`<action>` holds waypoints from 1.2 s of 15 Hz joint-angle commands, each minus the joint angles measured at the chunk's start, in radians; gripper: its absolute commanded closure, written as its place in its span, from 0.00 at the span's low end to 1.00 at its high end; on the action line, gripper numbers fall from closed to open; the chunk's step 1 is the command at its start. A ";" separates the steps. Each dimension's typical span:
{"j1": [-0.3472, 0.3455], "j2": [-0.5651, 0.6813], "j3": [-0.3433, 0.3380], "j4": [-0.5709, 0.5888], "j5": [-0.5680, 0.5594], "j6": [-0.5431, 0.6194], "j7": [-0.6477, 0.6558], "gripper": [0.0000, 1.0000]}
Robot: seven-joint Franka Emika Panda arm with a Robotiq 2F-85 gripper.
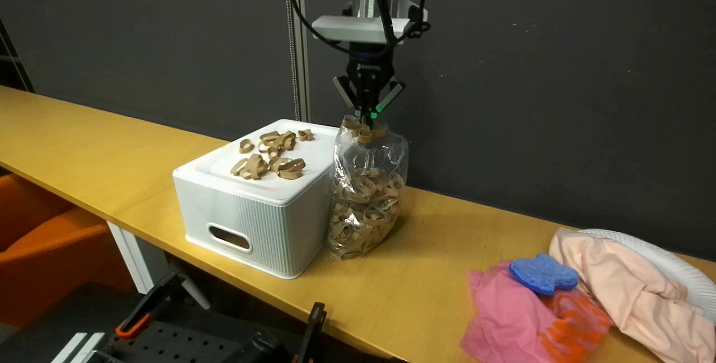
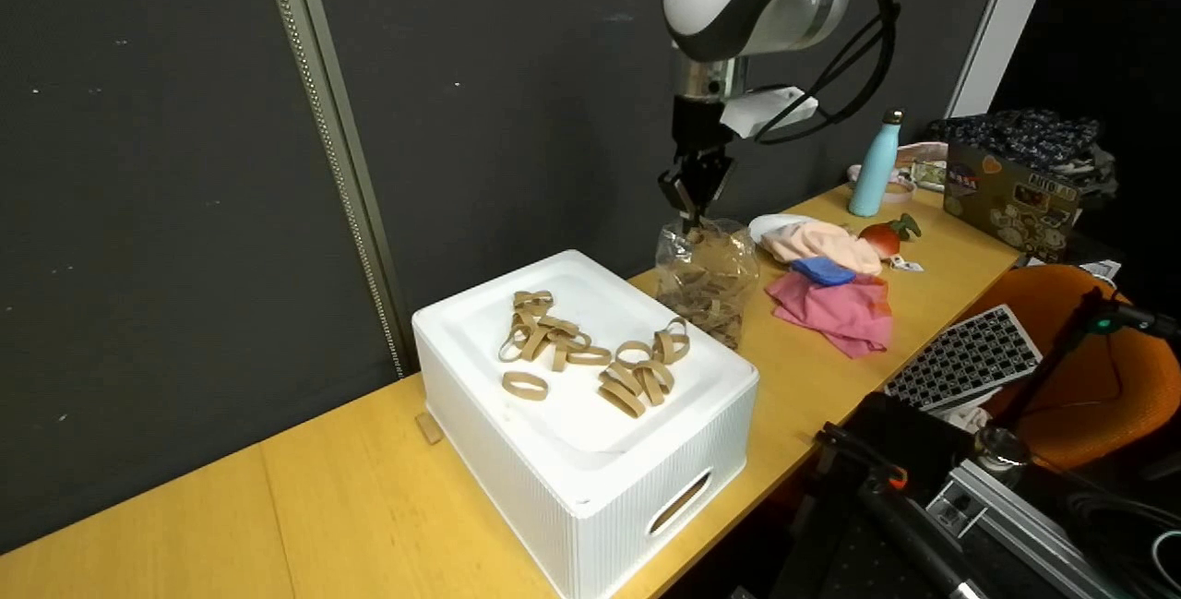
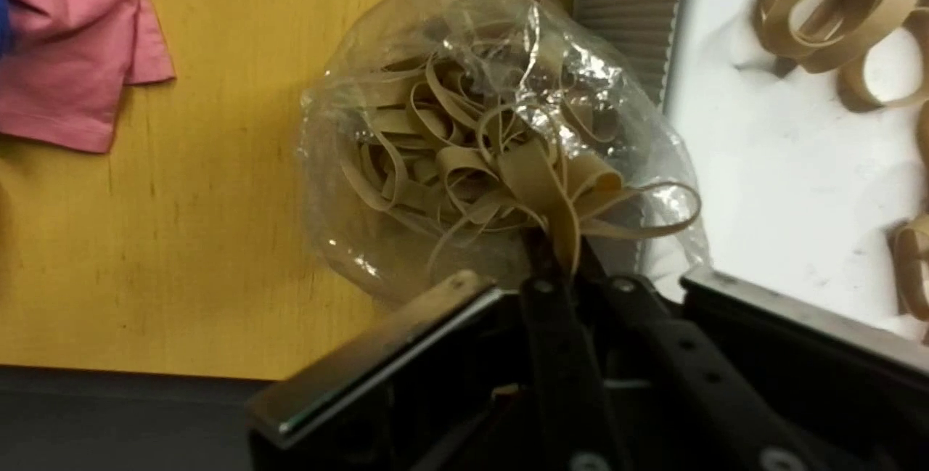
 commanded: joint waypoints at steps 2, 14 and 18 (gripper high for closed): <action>-0.003 -0.017 0.006 -0.027 0.013 0.049 -0.002 0.98; -0.008 -0.017 -0.006 -0.079 -0.008 0.088 0.009 0.98; 0.010 -0.022 0.001 -0.084 -0.018 0.089 0.023 0.68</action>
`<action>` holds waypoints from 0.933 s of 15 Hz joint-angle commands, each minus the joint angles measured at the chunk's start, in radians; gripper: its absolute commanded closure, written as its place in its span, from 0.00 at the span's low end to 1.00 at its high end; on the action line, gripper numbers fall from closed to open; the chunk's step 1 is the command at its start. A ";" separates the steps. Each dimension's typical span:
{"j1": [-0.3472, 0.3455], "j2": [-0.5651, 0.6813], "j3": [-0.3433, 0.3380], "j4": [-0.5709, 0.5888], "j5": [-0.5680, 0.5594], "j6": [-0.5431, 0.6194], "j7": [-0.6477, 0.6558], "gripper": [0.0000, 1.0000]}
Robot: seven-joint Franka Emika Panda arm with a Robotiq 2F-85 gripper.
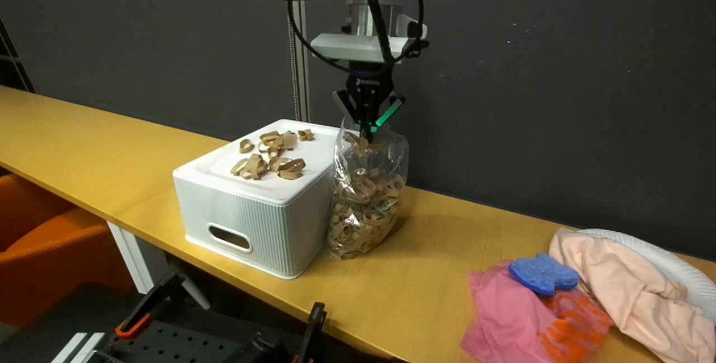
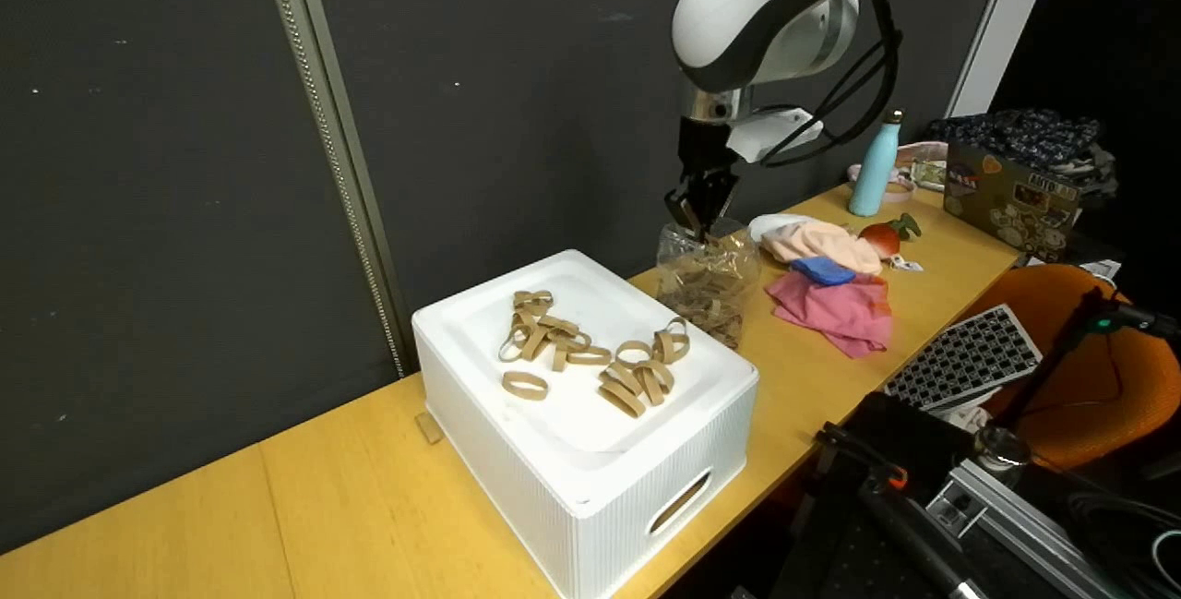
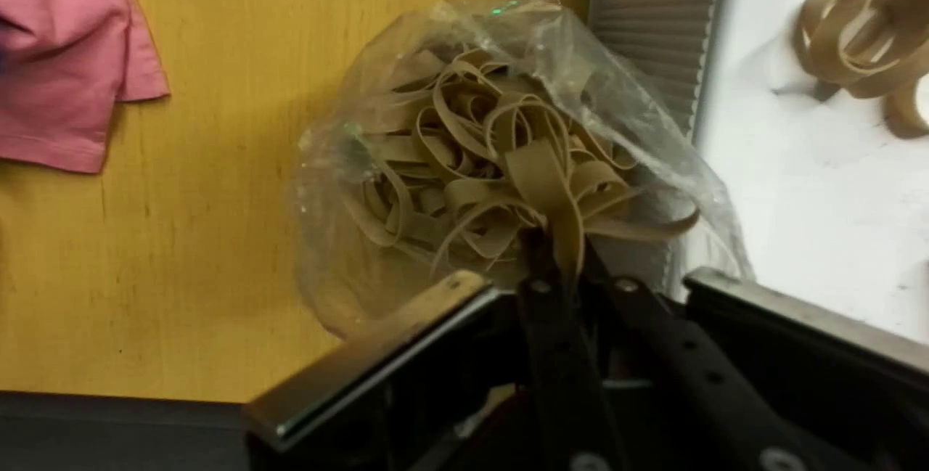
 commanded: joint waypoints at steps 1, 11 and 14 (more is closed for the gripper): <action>0.016 -0.026 0.002 -0.017 -0.021 0.012 0.026 0.60; 0.041 -0.097 0.026 0.023 -0.012 0.000 0.008 0.00; 0.076 -0.064 0.062 0.071 -0.008 -0.019 0.001 0.00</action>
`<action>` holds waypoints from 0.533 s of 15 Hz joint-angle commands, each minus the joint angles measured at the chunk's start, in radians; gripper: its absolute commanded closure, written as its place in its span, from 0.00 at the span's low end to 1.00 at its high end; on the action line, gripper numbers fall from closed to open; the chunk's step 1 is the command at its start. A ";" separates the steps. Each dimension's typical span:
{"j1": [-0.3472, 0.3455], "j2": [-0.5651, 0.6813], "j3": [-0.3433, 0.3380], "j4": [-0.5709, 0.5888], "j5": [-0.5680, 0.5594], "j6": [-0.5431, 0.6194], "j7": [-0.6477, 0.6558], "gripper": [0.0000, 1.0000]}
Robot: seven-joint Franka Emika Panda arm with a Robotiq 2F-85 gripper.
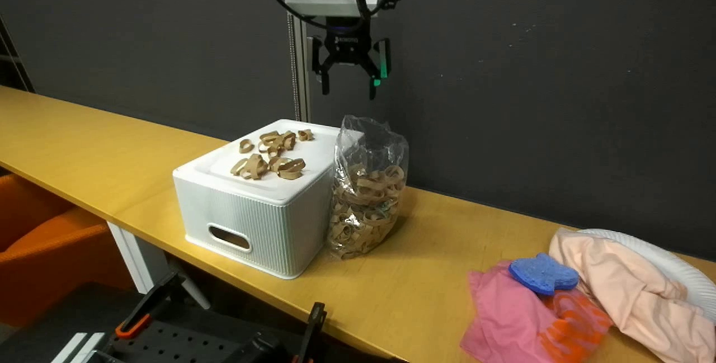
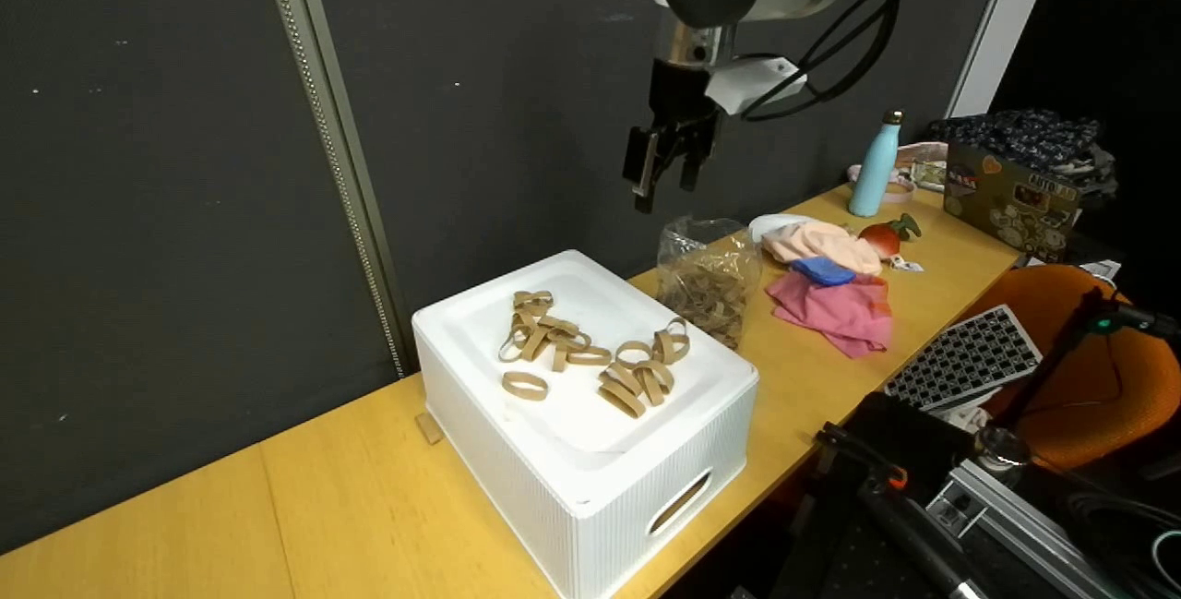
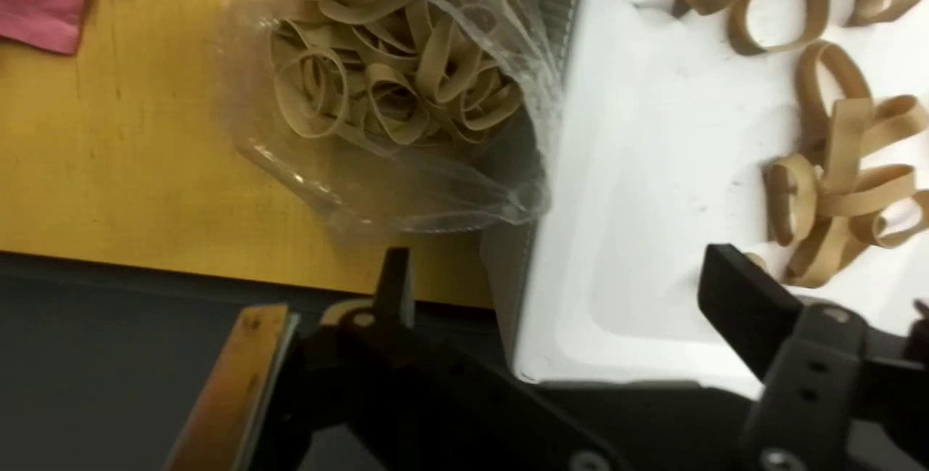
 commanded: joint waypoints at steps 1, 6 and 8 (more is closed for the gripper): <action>0.042 0.038 0.043 0.062 0.002 -0.041 -0.002 0.00; 0.117 0.030 0.072 0.054 -0.054 -0.174 0.095 0.00; 0.135 0.025 0.064 0.040 -0.100 -0.194 0.153 0.00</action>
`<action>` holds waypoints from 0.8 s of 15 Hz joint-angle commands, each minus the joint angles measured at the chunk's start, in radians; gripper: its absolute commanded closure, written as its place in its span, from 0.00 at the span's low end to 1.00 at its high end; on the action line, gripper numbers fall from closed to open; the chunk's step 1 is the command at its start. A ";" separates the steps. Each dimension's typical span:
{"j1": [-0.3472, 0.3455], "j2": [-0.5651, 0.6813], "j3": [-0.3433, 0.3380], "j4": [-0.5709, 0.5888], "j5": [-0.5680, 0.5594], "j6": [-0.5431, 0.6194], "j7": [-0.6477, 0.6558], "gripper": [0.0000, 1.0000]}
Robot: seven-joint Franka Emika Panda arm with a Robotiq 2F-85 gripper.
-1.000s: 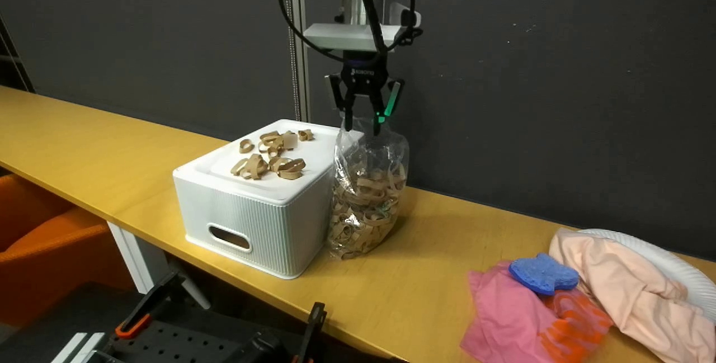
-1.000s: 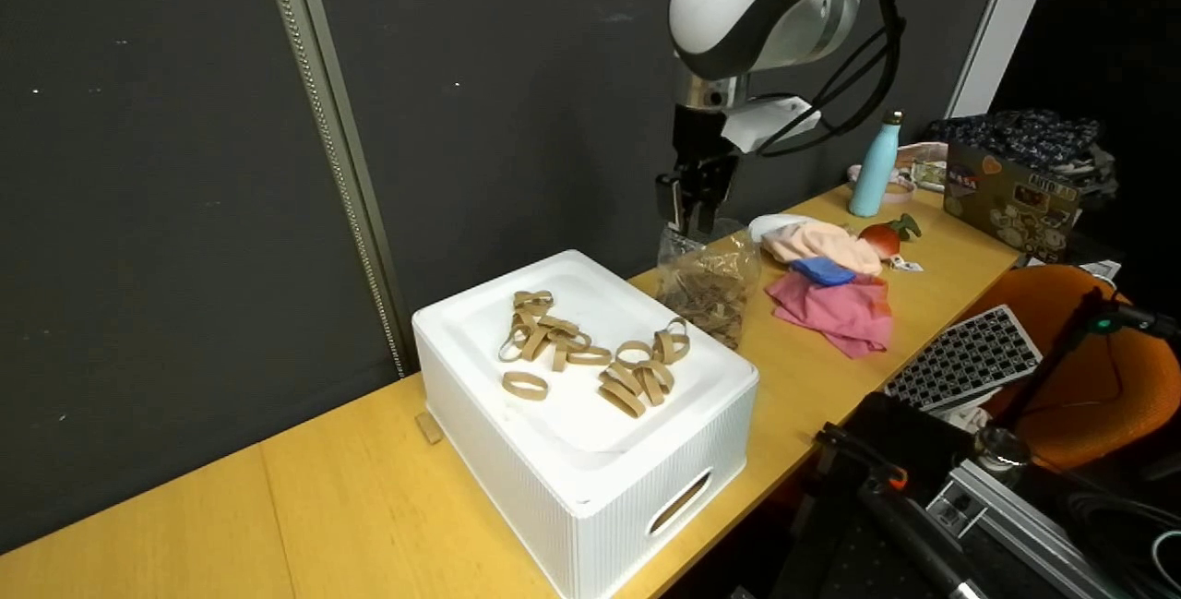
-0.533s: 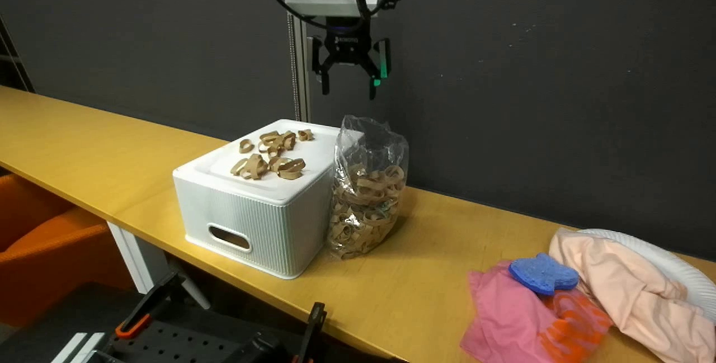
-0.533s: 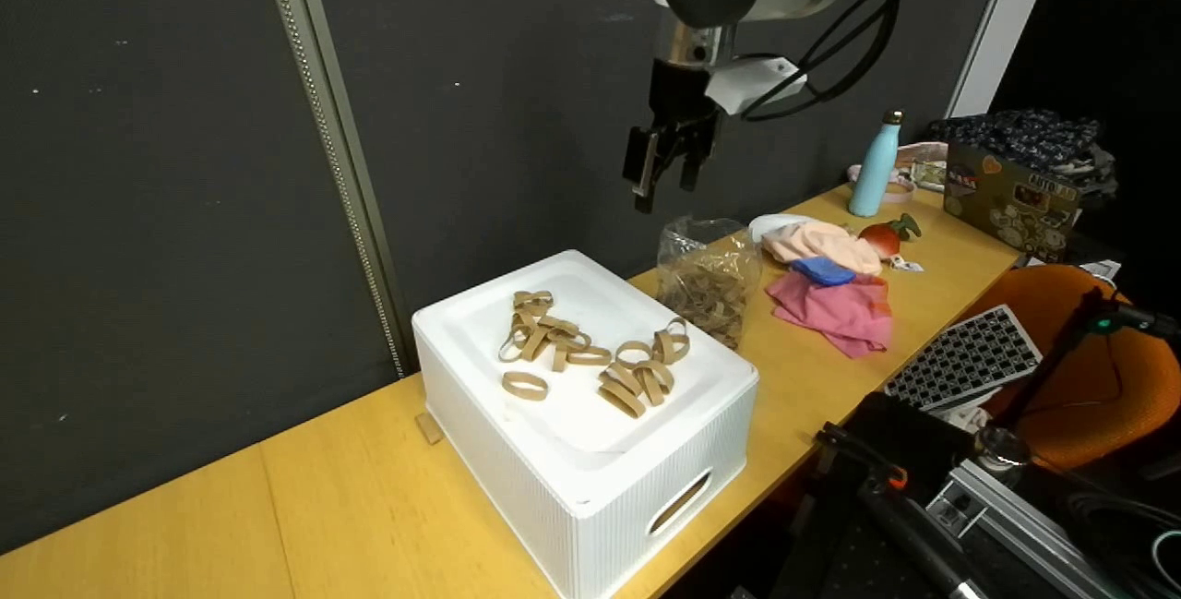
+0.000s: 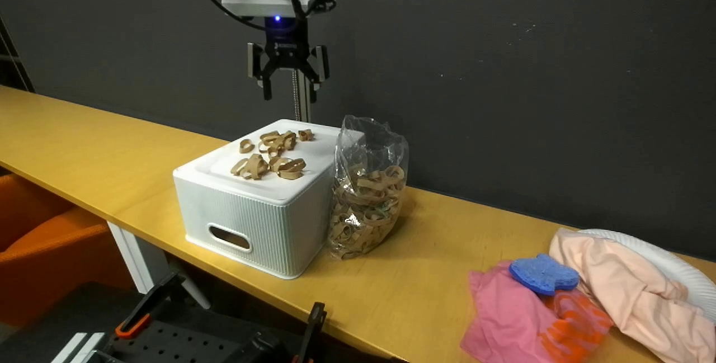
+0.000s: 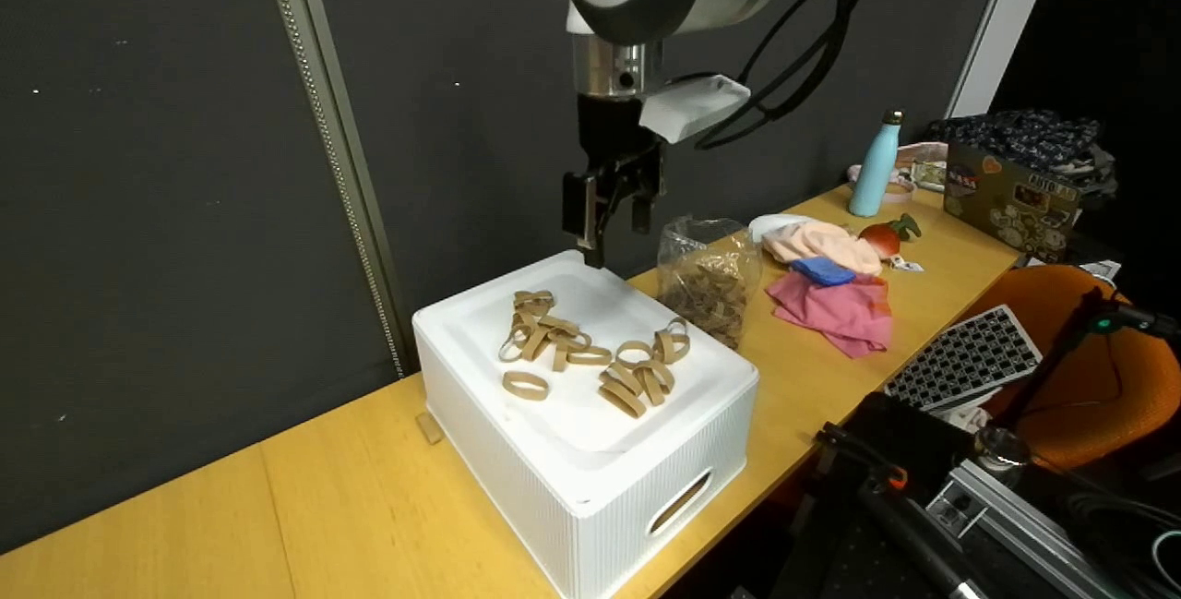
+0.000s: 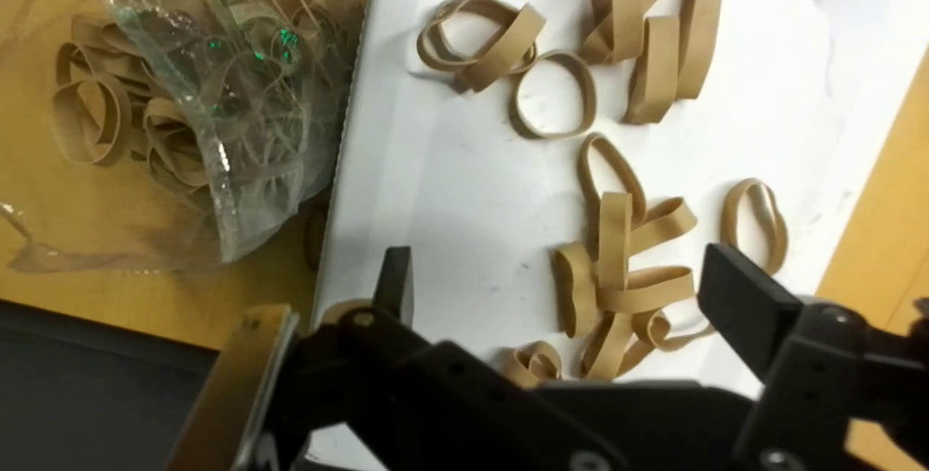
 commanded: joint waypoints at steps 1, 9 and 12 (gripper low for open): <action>0.024 -0.011 -0.009 -0.009 -0.090 -0.048 0.102 0.00; 0.040 0.036 -0.015 -0.053 -0.179 0.037 0.180 0.00; 0.030 0.055 -0.011 -0.039 -0.154 0.041 0.158 0.00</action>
